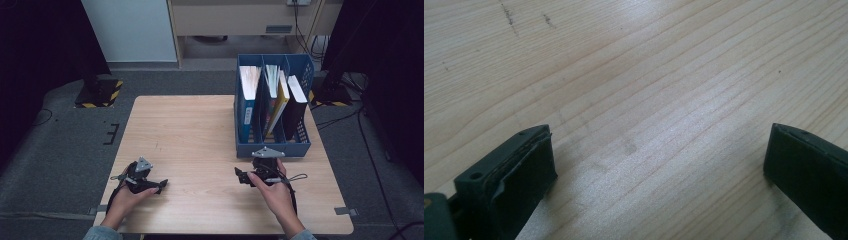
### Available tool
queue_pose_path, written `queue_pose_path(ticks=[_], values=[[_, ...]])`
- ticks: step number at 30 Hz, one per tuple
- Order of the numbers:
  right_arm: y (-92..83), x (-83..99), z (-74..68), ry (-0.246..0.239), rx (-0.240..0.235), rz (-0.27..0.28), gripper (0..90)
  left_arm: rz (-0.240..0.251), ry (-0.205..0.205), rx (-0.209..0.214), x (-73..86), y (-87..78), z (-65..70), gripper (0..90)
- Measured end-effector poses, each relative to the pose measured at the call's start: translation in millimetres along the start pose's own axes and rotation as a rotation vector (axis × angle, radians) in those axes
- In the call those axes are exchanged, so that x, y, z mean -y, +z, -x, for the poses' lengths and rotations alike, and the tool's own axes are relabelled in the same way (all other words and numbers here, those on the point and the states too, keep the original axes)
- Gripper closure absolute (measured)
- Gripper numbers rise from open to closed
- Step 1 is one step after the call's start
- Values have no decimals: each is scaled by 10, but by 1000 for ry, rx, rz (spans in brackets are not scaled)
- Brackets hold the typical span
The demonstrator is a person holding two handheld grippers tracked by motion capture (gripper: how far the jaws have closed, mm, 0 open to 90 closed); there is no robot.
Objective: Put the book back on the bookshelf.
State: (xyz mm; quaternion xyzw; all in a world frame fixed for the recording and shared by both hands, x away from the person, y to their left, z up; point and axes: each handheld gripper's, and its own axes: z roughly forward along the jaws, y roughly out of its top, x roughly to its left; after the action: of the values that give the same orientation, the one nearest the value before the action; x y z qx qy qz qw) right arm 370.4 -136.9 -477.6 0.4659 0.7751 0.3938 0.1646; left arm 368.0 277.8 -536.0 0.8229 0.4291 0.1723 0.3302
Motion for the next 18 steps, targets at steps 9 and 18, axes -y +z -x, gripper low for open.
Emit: queue_pose_path(ticks=[9, 18], values=[[199, 43, -251, -51, -30, -36, 53, -2, 5, 4, -16, 13, 24, 0], [501, 87, -522, -109, -46, -67, 59, 1, 8, 9, -16, 17, 37, 0]])
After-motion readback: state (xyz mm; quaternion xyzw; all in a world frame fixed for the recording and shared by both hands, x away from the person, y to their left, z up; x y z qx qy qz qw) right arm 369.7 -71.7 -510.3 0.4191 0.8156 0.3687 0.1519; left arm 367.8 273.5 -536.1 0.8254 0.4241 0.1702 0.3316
